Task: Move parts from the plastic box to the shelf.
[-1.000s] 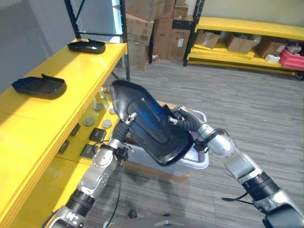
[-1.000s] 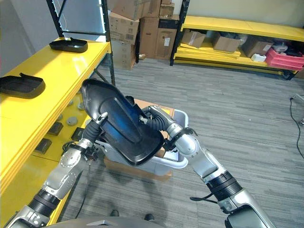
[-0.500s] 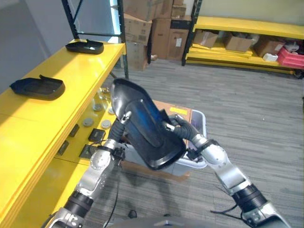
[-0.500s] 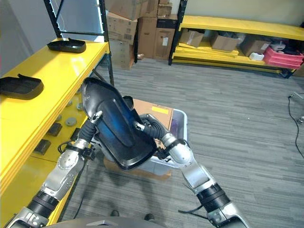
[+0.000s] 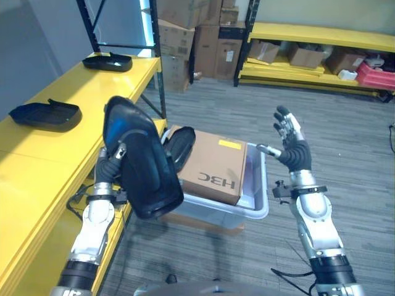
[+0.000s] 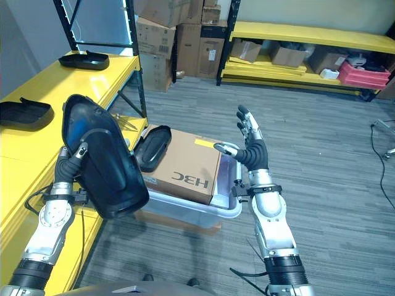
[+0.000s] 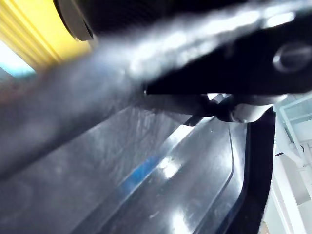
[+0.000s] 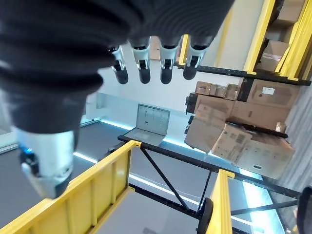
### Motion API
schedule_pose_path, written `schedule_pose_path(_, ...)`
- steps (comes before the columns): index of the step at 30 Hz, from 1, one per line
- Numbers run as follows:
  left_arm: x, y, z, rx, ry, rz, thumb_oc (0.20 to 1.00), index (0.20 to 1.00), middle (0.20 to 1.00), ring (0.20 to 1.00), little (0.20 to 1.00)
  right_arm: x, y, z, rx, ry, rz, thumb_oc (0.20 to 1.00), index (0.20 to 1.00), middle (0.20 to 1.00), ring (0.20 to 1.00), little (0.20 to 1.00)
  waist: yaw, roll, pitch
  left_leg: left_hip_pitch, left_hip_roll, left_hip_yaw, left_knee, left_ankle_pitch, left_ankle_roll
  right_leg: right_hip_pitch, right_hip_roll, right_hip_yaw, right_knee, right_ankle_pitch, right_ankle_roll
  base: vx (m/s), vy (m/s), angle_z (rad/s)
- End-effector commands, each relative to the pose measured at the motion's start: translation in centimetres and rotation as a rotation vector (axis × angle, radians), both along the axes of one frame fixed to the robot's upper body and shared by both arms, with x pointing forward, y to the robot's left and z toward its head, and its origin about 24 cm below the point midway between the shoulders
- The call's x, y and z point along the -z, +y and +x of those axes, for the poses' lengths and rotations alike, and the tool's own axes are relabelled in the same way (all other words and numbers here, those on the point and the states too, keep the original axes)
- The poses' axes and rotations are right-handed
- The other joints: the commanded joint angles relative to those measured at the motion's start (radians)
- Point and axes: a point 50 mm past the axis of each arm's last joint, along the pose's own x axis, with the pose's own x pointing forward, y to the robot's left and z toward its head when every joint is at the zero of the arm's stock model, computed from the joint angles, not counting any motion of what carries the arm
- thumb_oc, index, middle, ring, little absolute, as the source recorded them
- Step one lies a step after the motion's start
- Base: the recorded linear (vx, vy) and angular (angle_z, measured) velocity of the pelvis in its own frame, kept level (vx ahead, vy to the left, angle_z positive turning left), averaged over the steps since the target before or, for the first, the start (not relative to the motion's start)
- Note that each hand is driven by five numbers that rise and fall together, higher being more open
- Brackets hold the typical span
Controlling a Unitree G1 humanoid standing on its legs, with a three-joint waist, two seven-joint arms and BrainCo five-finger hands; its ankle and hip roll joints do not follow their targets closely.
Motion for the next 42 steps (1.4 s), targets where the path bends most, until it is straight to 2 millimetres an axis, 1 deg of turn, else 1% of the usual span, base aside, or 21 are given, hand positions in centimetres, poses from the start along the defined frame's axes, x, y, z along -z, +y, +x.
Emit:
schedule_pose_path(1,-3.7,1.0,0.0,-0.018,-0.212,0.039,0.200,0.200,0.200,0.200,0.200,2.7,-0.8,-1.1,0.008,0.117,0.048,1.000,1.000,1.000,1.000,1.000,0.005,-0.033,-0.058,-0.006,0.077,-0.013,-0.004,-0.031,-0.071,0.023,-0.042,0.003,0.004,-0.007,0.041,0.00,0.000,0.00)
schedule_pose_path(2,-3.7,1.0,0.0,-0.019,-0.211,0.039,0.200,0.200,0.200,0.200,0.200,2.8,-0.8,-1.1,0.007,0.118,0.048,1.000,1.000,1.000,1.000,1.000,0.005,-0.032,-0.060,0.000,0.079,-0.012,-0.004,-0.041,-0.072,0.028,-0.040,0.004,0.004,-0.016,0.042,-0.01,-0.019,-0.04)
schedule_pose_path(3,-4.0,1.1,-0.2,-0.009,-0.235,-0.010,0.200,0.200,0.200,0.200,0.200,5.9,-0.9,-1.6,-0.004,0.254,0.183,1.000,1.000,1.000,1.000,1.000,0.005,-0.035,-0.052,-0.001,0.078,-0.010,-0.004,-0.032,-0.072,0.027,-0.040,0.006,0.005,-0.008,0.040,0.02,-0.016,-0.10)
schedule_pose_path(4,-4.0,1.2,-0.3,-0.009,-0.239,-0.044,0.200,0.200,0.200,0.200,0.200,7.0,-0.9,-2.1,-0.017,0.307,0.240,1.000,1.000,1.000,1.000,1.000,0.003,-0.035,-0.053,0.001,0.079,-0.009,-0.004,-0.039,-0.073,0.029,-0.039,0.005,0.004,-0.014,0.040,-0.05,-0.025,-0.12)
schedule_pose_path(5,-4.3,1.4,-0.5,0.001,-0.269,-0.106,0.200,0.200,0.200,0.200,0.200,10.9,-0.8,-3.3,-0.011,0.474,0.337,1.000,1.000,1.000,1.000,1.000,0.006,-0.040,-0.046,0.000,0.078,-0.008,-0.004,-0.030,-0.074,0.027,-0.040,0.005,0.006,-0.008,0.039,0.01,-0.044,-0.09)
schedule_pose_path(6,-4.4,1.7,-0.7,-0.007,-0.268,-0.102,0.200,0.200,0.200,0.200,0.200,12.0,-0.9,-4.0,-0.039,0.558,0.275,1.000,1.000,1.000,1.000,1.000,0.008,-0.041,-0.045,0.002,0.080,-0.010,-0.004,-0.037,-0.075,0.031,-0.037,0.003,0.004,-0.014,0.039,-0.01,-0.036,-0.04)
schedule_pose_path(10,-4.4,1.7,-0.7,-0.007,-0.267,-0.102,0.200,0.200,0.200,0.200,0.200,12.0,-0.9,-4.0,-0.040,0.559,0.274,1.000,1.000,1.000,1.000,1.000,0.007,-0.041,-0.045,0.002,0.080,-0.011,-0.004,-0.037,-0.076,0.031,-0.037,0.003,0.004,-0.014,0.039,0.00,-0.018,-0.03)
schedule_pose_path(11,-5.4,1.6,-0.8,0.024,-0.321,-0.091,0.200,0.200,0.200,0.200,0.200,19.1,-1.3,-7.2,-0.004,0.965,0.119,1.000,1.000,1.000,1.000,1.000,0.036,-0.037,-0.037,0.009,0.085,-0.022,-0.004,-0.034,-0.078,0.042,-0.032,-0.004,0.005,-0.020,0.035,0.00,-0.095,-0.07)
schedule_pose_path(13,-6.2,1.7,-0.8,0.035,-0.349,-0.067,0.200,0.200,0.200,0.200,0.200,21.7,-1.2,-8.6,0.010,1.117,0.054,1.000,1.000,1.000,1.000,1.000,0.045,-0.035,-0.033,0.007,0.087,-0.035,-0.004,-0.028,-0.081,0.047,-0.029,-0.011,0.004,-0.022,0.032,0.01,-0.084,-0.03)
schedule_pose_path(20,-7.9,1.7,-1.1,0.043,-0.420,-0.025,0.200,0.200,0.200,0.200,0.200,25.9,-0.5,-12.1,0.072,1.410,0.055,1.000,1.000,1.000,1.000,1.000,0.076,-0.018,-0.014,0.000,0.100,-0.069,0.001,-0.014,-0.093,0.056,-0.014,-0.033,0.005,-0.032,0.021,-0.01,-0.065,0.23)
schedule_pose_path(22,-8.3,2.2,-1.8,0.037,-0.427,0.038,0.200,0.200,0.200,0.200,0.200,27.3,-0.1,-14.1,0.084,1.556,0.000,1.000,1.000,1.000,1.000,1.000,0.116,-0.007,0.009,-0.028,0.115,-0.106,0.050,-0.014,-0.105,0.067,0.002,-0.053,0.007,-0.040,0.005,-0.01,-0.159,0.26)
schedule_pose_path(27,-8.7,2.4,-2.7,0.024,-0.450,0.039,0.200,0.200,0.200,0.200,0.200,27.6,-0.4,-15.0,0.126,1.614,-0.021,1.000,1.000,1.000,1.000,1.000,0.149,0.004,0.041,-0.084,0.116,-0.162,0.103,-0.005,-0.127,0.066,0.018,-0.097,0.006,-0.047,-0.009,-0.05,-0.119,0.35)
schedule_pose_path(30,-9.1,2.0,-2.9,0.040,-0.477,0.017,0.200,0.200,0.200,0.200,0.200,27.6,-1.4,-15.4,0.177,1.637,-0.060,1.000,1.000,1.000,1.000,1.000,0.175,0.023,0.064,-0.136,0.110,-0.212,0.085,0.049,-0.152,0.062,0.011,-0.187,0.005,-0.052,-0.011,-0.10,-0.031,0.67)
schedule_pose_path(31,-9.2,1.8,-2.8,0.049,-0.485,0.006,0.200,0.200,0.200,0.200,0.200,27.5,-2.0,-15.5,0.215,1.638,-0.062,1.000,1.000,1.000,1.000,1.000,0.174,0.031,0.073,-0.168,0.107,-0.189,0.085,0.067,-0.151,0.059,0.000,-0.233,0.005,-0.051,-0.007,-0.15,0.014,0.84)
schedule_pose_path(32,-9.4,1.5,-2.8,0.064,-0.496,-0.005,0.200,0.200,0.200,0.200,0.200,27.2,-2.6,-15.1,0.251,1.621,-0.050,1.000,1.000,1.000,1.000,1.000,0.165,0.039,0.081,-0.196,0.111,-0.098,0.092,0.072,-0.136,0.060,-0.013,-0.277,0.006,-0.055,0.000,-0.11,0.033,0.91)
schedule_pose_path(33,-9.4,1.5,-2.8,0.065,-0.497,-0.005,0.200,0.200,0.200,0.200,0.200,27.2,-2.7,-15.1,0.252,1.620,-0.049,1.000,1.000,1.000,1.000,1.000,0.162,0.038,0.078,-0.203,0.107,-0.100,0.094,0.077,-0.133,0.055,-0.015,-0.280,0.005,-0.051,0.001,-0.02,0.008,1.76)
schedule_pose_path(34,-9.9,1.2,-2.7,0.084,-0.508,0.027,0.200,0.200,0.200,0.200,0.200,27.0,-3.4,-14.9,0.303,1.600,-0.029,1.000,1.000,1.000,1.000,1.000,0.145,0.035,0.078,-0.217,0.122,0.120,0.156,0.027,-0.110,0.067,-0.033,-0.326,0.003,-0.064,0.011,-0.06,0.028,1.94)
schedule_pose_path(37,-10.1,1.2,-2.6,0.088,-0.513,0.051,0.200,0.200,0.200,0.200,0.200,26.9,-3.4,-14.7,0.307,1.593,-0.020,1.000,1.000,1.000,1.000,1.000,0.137,0.032,0.076,-0.222,0.128,0.208,0.191,0.006,-0.102,0.065,-0.040,-0.347,0.005,-0.063,0.011,0.00,0.001,1.52)
schedule_pose_path(38,-10.5,1.2,-2.5,0.101,-0.519,0.078,0.200,0.200,0.200,0.200,0.200,26.9,-3.7,-15.0,0.332,1.600,-0.002,1.000,1.000,1.000,1.000,1.000,0.118,0.027,0.064,-0.218,0.140,0.356,0.219,-0.018,-0.090,0.061,-0.044,-0.393,0.006,-0.069,0.008,-0.01,0.032,0.79)
schedule_pose_path(40,-10.6,1.4,-2.5,0.105,-0.523,0.086,0.200,0.200,0.200,0.200,0.200,27.0,-3.5,-15.2,0.348,1.603,0.029,1.000,1.000,1.000,1.000,1.000,0.122,0.025,0.050,-0.222,0.133,0.402,0.220,-0.034,-0.080,0.070,-0.046,-0.425,0.006,-0.079,0.007,0.05,0.083,0.68)
schedule_pose_path(42,-10.4,1.7,-2.7,0.090,-0.514,0.106,0.200,0.200,0.200,0.200,0.200,27.0,-3.2,-14.9,0.351,1.579,0.072,1.000,1.000,1.000,1.000,1.000,0.130,0.018,0.034,-0.215,0.104,0.382,0.179,-0.044,-0.066,0.078,-0.050,-0.431,0.007,-0.088,0.014,0.12,0.117,0.44)
